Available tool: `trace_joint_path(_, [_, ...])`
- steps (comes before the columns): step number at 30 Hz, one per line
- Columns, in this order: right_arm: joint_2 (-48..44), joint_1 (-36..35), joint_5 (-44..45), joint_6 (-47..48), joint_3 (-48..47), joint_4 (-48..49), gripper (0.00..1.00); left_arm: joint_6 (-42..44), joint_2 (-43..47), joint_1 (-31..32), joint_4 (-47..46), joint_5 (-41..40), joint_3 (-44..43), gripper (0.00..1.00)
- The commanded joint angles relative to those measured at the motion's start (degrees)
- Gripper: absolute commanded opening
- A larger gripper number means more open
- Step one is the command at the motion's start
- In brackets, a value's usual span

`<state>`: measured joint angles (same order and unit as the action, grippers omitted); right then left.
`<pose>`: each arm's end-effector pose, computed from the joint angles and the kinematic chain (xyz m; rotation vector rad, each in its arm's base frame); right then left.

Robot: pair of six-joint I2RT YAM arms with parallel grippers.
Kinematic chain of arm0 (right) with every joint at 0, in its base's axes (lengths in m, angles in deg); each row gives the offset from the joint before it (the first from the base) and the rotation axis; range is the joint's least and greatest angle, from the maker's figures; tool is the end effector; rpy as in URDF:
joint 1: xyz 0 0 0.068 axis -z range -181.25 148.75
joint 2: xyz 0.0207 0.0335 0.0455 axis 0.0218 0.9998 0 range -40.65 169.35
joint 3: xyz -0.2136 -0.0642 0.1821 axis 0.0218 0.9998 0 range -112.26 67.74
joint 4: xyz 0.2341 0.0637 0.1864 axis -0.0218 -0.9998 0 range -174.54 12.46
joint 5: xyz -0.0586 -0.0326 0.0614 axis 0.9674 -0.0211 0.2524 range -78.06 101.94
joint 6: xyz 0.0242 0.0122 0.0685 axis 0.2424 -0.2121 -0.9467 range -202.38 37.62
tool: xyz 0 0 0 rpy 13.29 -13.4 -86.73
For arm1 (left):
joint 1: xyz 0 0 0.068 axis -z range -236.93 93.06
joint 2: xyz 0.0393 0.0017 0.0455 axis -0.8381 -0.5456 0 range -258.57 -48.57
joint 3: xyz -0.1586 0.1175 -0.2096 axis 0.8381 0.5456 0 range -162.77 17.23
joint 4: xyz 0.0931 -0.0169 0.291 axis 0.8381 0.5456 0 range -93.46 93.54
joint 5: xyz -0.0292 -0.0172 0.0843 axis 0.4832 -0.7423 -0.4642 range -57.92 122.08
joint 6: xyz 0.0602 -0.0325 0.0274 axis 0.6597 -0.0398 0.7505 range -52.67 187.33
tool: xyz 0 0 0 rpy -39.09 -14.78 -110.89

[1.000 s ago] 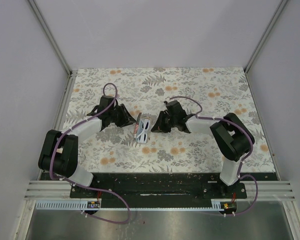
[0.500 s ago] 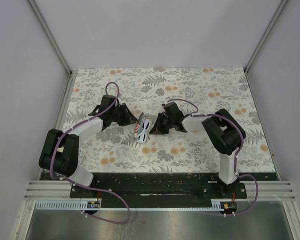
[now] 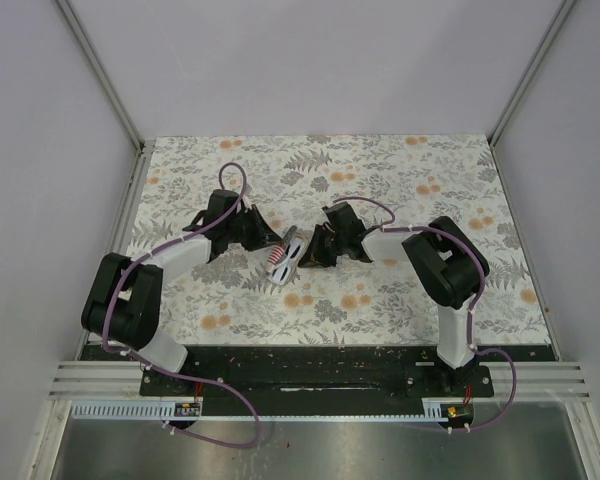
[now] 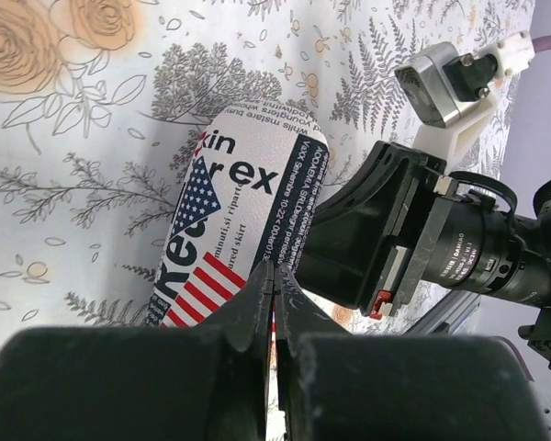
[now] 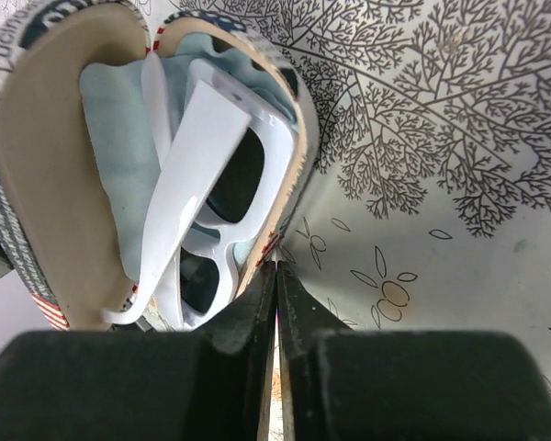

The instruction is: Organize the sunglasses

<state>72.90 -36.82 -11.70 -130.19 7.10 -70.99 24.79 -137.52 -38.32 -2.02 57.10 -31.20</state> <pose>0.3481 0.2793 0.0787 0.0611 2.6262 1.1060 0.3446 -0.1435 0.1621 -0.2694 2.4356 -1.0186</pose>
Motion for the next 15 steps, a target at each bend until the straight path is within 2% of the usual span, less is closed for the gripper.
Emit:
trace_joint_path(1, [1.14, 0.07, 0.79, 0.53, -2.29, -0.04, 0.08, 0.18, -2.72, 2.39, -0.99, -0.14, -0.27, 0.02])
trace_joint_path(8, [0.61, 0.15, 1.31, 0.44, -2.46, -0.74, 0.08, 1.06, -6.32, 5.64, -1.17, -4.09, 1.83, 0.01])
trace_joint_path(15, [-0.09, 0.06, 2.37, 0.26, -2.11, -1.27, 0.08, -0.52, -9.84, 7.4, -8.99, -5.24, 7.9, 0.0])
